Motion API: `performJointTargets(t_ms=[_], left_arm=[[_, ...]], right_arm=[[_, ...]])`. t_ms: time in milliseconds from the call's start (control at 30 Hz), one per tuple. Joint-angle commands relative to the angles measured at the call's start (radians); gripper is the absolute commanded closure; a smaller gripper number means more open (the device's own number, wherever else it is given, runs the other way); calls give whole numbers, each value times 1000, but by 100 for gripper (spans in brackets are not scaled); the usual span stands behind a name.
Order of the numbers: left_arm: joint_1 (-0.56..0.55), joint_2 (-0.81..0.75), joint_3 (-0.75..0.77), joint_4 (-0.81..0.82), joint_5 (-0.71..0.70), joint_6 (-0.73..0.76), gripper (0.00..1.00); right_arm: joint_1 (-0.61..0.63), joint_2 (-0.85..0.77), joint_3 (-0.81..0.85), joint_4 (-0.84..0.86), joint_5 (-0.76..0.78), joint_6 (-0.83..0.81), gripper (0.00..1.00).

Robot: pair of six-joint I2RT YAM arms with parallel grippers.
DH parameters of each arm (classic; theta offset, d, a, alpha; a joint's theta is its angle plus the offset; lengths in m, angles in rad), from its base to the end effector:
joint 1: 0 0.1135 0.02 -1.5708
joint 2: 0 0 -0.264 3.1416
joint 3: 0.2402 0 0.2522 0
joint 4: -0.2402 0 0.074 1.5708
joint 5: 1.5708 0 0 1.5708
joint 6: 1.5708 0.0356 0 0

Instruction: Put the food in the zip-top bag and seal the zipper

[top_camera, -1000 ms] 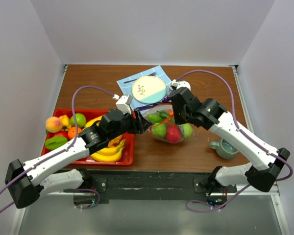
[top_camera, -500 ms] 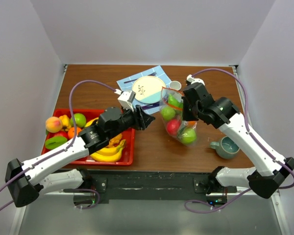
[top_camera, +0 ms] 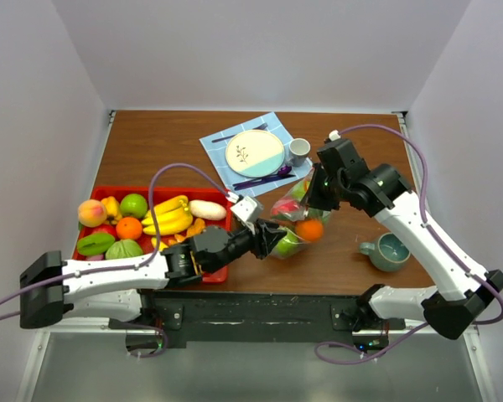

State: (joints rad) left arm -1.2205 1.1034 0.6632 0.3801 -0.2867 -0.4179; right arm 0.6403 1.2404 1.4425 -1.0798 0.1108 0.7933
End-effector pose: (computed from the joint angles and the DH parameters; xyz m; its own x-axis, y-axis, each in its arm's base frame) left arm 0.0974 -0.2372 0.2926 -0.3452 -0.1896 -0.9192 0.7265 0.5660 -0.3896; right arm 0.1885 0.1355 0.3870 -0.8155 0.2757 -0.5088 0.0629 0.9162 0.3957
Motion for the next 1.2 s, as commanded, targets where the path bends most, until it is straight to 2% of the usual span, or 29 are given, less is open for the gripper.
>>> performJointTargets(t_ms=[0, 200, 400, 633, 1167], left_arm=[[-66, 73, -40, 298, -212, 145, 62], [-100, 151, -105, 573, -270, 240, 60], [-143, 210, -112, 733, -338, 378, 58], [-151, 254, -113, 796, -330, 444, 54], [-154, 309, -88, 824, -379, 465, 60]], right_arm=[[-7, 19, 36, -12, -80, 152, 100], [-10, 19, -5, -5, -138, 245, 100], [-13, 22, -7, -35, -148, 314, 100], [-21, 11, -11, -34, -166, 369, 100], [-27, 14, -27, -16, -209, 388, 100]])
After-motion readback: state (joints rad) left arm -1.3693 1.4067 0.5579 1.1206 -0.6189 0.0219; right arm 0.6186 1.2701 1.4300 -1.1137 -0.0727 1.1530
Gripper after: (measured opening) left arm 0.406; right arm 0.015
